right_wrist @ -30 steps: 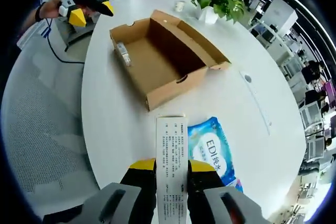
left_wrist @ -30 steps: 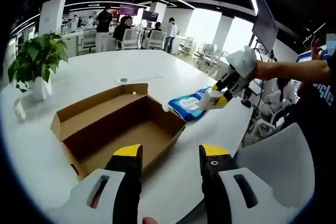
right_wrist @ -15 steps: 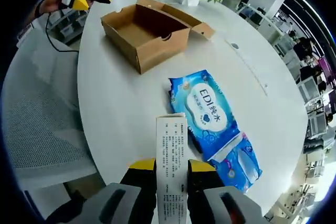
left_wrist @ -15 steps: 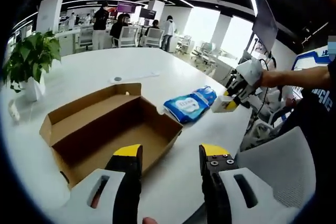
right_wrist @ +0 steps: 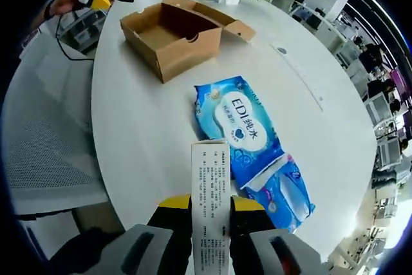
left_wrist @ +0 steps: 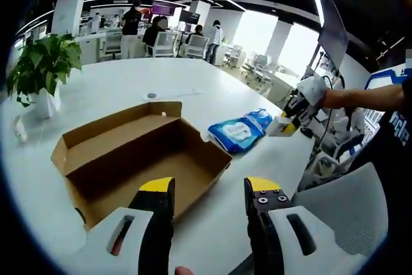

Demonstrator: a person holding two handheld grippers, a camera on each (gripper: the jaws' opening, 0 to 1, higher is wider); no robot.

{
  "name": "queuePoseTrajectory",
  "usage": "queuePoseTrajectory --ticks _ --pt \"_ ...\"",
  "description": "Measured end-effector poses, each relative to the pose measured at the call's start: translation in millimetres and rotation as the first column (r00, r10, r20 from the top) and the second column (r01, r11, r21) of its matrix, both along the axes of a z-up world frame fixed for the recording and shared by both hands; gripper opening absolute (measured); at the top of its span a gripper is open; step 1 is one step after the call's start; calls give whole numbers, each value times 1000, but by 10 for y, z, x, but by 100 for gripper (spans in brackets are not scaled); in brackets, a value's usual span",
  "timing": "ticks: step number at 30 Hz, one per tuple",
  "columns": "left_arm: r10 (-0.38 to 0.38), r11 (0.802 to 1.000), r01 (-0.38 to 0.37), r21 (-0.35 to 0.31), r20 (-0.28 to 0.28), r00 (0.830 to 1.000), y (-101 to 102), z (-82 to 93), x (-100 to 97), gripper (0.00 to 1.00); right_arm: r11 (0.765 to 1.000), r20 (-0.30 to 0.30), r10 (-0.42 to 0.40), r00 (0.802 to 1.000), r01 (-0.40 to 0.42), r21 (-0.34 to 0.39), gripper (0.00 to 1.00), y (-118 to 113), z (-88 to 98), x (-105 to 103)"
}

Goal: Operate the shoe box by opening the lid, removing the specified soft item, and placing it in the target area until the item is outside and the box remains undamaged.

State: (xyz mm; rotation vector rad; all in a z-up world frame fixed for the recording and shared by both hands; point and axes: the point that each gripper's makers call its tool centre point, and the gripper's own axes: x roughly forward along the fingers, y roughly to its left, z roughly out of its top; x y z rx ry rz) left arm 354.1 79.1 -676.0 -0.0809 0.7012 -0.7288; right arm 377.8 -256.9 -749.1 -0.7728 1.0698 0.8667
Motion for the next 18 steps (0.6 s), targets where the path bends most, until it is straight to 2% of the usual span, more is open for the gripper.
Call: queuePoseTrajectory --ticks 12,18 --pt "67 998 -67 6 -3 998 110 1 54 44 998 9 52 999 -52 -23 17 -109 110 411" --pt "102 995 -102 14 -5 995 183 17 70 44 996 24 79 997 -78 -53 17 -251 188 720"
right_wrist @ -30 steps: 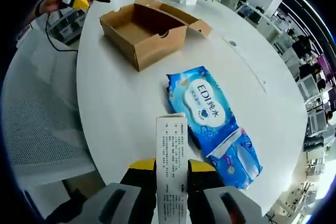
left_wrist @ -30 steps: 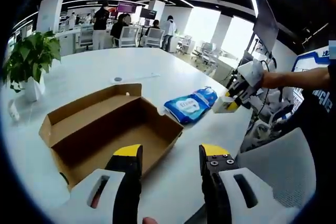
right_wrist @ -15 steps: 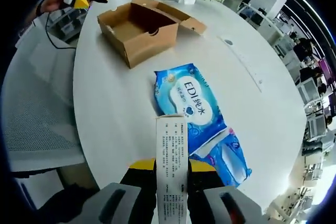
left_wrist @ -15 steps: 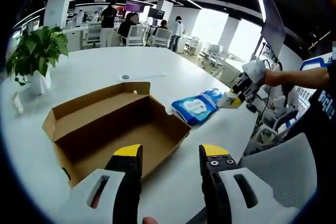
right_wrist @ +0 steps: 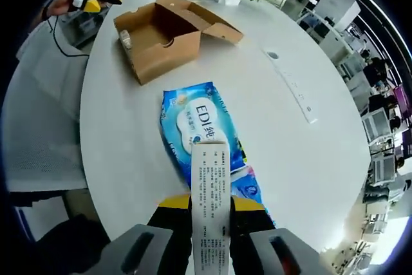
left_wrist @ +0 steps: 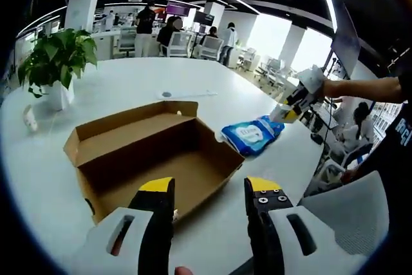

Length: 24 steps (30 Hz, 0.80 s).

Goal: Operate the shoe box by opening the lid, removing the specified soft item, and placing it in the target area until the item is outside and the box remains undamaged.

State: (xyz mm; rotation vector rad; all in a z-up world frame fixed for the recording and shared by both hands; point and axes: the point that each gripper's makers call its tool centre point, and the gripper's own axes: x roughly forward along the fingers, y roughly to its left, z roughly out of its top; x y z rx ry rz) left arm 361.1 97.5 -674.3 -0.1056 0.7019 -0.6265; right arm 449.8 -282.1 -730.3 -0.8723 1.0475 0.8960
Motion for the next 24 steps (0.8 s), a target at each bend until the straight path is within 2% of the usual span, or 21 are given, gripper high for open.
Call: queuePoseTrajectory --ticks 4,10,20,24 --pt "25 1000 -25 3 -2 1000 59 30 1 44 1000 9 9 1000 -9 -9 17 -85 32 187" --pt "62 998 -62 13 3 998 162 81 5 44 999 13 36 999 -36 -32 17 -232 -24 535" --pt "107 994 -107 11 -8 994 300 69 -48 44 994 16 91 996 -90 -69 17 -199 -265 806" --pt "126 992 -126 10 -15 992 359 60 -69 45 990 16 115 993 -113 -85 18 -165 -317 840"
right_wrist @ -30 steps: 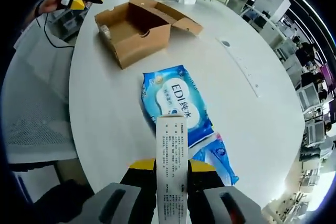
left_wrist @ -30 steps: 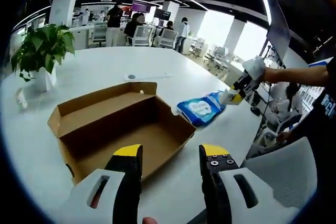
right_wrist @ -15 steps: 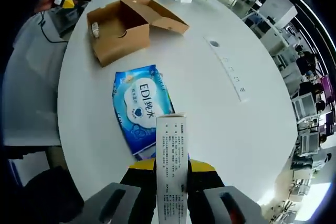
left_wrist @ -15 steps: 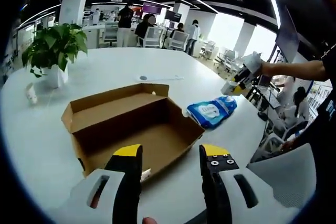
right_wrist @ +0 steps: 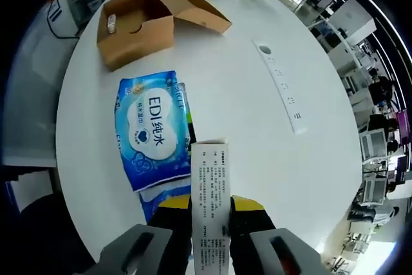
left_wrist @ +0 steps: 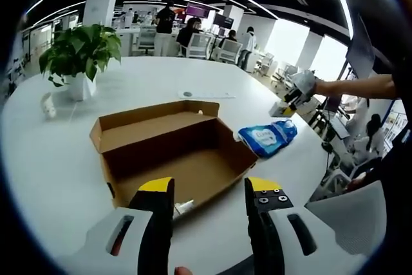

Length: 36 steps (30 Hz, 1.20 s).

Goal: Operate the shoe box by opening the lid, removing the specified soft item, and placing it in the target area until the item is outside and the box remains undamaged.

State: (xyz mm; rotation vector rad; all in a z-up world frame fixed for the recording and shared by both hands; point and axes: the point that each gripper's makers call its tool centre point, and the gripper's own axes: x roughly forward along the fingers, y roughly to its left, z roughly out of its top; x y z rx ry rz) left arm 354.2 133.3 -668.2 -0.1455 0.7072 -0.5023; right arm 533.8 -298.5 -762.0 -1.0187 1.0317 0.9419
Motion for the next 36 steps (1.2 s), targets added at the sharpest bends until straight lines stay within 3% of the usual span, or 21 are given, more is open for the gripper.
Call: queuePoseTrajectory --ticks 13,29,36 --pt "28 1000 -28 3 -9 1000 69 -70 -22 45 996 -27 64 998 -66 -68 18 -38 -252 41" --pt "-4 1000 5 24 -13 1000 21 -81 80 45 989 -44 101 994 -105 -103 18 -131 -536 137" --pt "-6 1000 7 28 -26 1000 21 -133 48 45 992 -57 77 995 -82 -97 18 -201 -591 154"
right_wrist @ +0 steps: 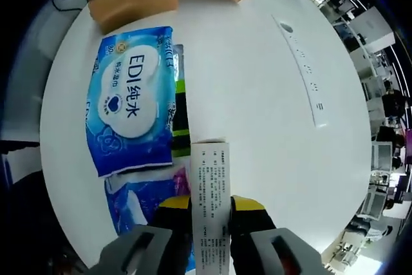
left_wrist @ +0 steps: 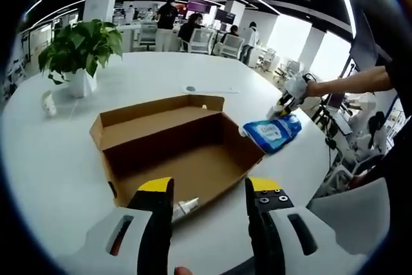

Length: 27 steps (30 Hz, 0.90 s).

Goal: Operate the shoe box by opening the lid, removing the specified soft item, and placing it in the target area until the item is outside and the box remains undamaged.

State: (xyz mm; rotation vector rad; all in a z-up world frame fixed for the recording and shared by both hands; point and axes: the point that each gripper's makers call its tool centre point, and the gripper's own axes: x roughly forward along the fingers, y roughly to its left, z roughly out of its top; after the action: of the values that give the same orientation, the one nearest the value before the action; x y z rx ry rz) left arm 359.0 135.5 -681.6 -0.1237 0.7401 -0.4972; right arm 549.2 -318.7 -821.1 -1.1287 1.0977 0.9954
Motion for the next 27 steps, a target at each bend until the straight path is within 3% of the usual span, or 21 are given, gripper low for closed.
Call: queuePoseTrajectory --ticks 10,21,27 --pt "3 1000 -3 -1 -11 1000 2 -46 -1 45 1000 -15 19 1000 -19 -18 18 -84 -89 42" --pt "2 1000 -3 -4 -23 1000 -20 -89 -3 45 998 -60 52 997 -54 -26 18 -59 -83 -73" --pt "4 1000 -4 -2 -26 1000 -26 -95 -5 45 989 -109 126 986 -132 -58 18 -94 -89 -95"
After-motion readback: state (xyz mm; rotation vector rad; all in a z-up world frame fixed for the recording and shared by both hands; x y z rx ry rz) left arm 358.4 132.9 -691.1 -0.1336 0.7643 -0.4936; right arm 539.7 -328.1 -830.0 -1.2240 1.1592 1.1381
